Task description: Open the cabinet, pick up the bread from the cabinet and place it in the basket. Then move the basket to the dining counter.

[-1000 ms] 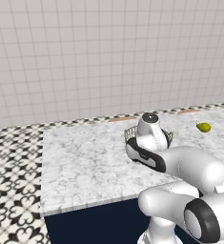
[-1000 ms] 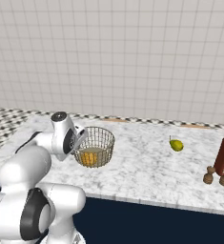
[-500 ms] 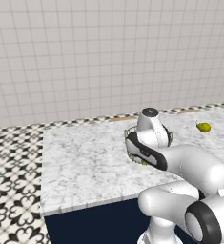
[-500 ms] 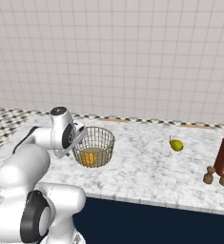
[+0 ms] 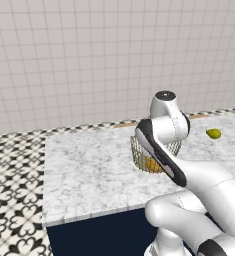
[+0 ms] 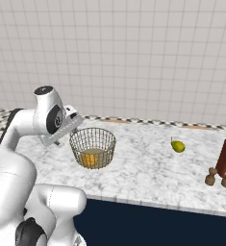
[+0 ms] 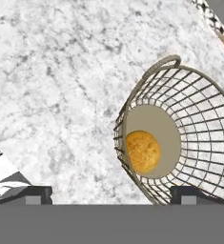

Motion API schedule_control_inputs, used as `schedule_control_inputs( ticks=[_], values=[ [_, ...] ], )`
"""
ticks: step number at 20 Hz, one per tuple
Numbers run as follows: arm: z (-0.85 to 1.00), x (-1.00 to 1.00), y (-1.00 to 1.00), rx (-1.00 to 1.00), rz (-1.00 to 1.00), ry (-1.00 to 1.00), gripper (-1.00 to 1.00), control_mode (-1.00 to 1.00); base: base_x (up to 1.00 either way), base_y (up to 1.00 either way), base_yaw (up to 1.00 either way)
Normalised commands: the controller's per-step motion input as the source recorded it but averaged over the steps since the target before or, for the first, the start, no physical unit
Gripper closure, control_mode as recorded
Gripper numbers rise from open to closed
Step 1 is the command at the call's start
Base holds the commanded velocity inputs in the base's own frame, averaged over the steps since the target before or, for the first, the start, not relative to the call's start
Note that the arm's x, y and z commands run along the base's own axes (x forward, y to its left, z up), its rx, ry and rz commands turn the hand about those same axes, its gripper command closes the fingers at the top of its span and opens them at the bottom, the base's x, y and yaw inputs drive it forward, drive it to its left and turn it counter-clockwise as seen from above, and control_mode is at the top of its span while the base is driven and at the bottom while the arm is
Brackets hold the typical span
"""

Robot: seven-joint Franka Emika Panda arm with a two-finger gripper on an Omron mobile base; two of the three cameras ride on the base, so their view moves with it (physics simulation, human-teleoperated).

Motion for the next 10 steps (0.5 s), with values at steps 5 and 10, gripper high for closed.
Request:
schedule_control_inputs(
  ticks=[5,10],
  values=[
    [0.35,-0.92,0.09,0.0,-0.49,-0.02,-1.0,-1.0,0.0,0.0,0.0],
    [0.26,-0.76,0.36,0.04,-0.54,-0.11,-1.0,-1.0,0.0,0.0,0.0]
  ],
)
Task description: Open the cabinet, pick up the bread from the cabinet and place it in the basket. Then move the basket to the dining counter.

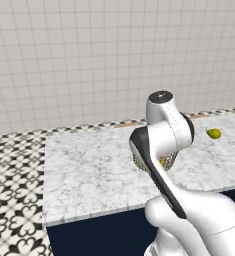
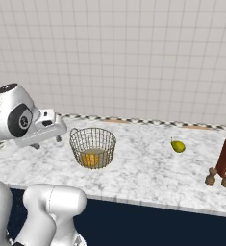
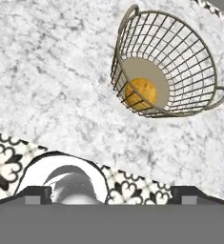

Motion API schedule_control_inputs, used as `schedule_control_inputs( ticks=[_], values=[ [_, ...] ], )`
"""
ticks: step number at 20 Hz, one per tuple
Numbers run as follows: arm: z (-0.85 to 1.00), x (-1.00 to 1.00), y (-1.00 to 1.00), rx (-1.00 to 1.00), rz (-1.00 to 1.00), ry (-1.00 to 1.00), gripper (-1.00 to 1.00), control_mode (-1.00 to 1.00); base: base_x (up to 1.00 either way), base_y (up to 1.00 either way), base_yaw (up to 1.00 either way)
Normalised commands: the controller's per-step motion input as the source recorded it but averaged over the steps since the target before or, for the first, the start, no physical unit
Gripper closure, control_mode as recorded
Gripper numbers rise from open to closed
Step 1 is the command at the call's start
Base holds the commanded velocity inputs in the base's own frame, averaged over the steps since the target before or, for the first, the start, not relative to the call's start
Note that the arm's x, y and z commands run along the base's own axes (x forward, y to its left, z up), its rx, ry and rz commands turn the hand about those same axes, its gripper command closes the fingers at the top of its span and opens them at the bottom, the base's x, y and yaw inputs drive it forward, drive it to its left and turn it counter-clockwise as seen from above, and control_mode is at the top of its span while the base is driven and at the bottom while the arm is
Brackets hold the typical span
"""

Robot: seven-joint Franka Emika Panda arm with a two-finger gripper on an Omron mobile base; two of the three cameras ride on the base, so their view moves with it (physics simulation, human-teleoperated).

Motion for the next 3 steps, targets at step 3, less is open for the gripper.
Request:
schedule_control_inputs(
  ticks=[3],
  values=[
    [0.0,-0.33,0.85,0.03,-0.33,-0.12,-1.0,-1.0,0.0,0.0,0.0]
  ],
)
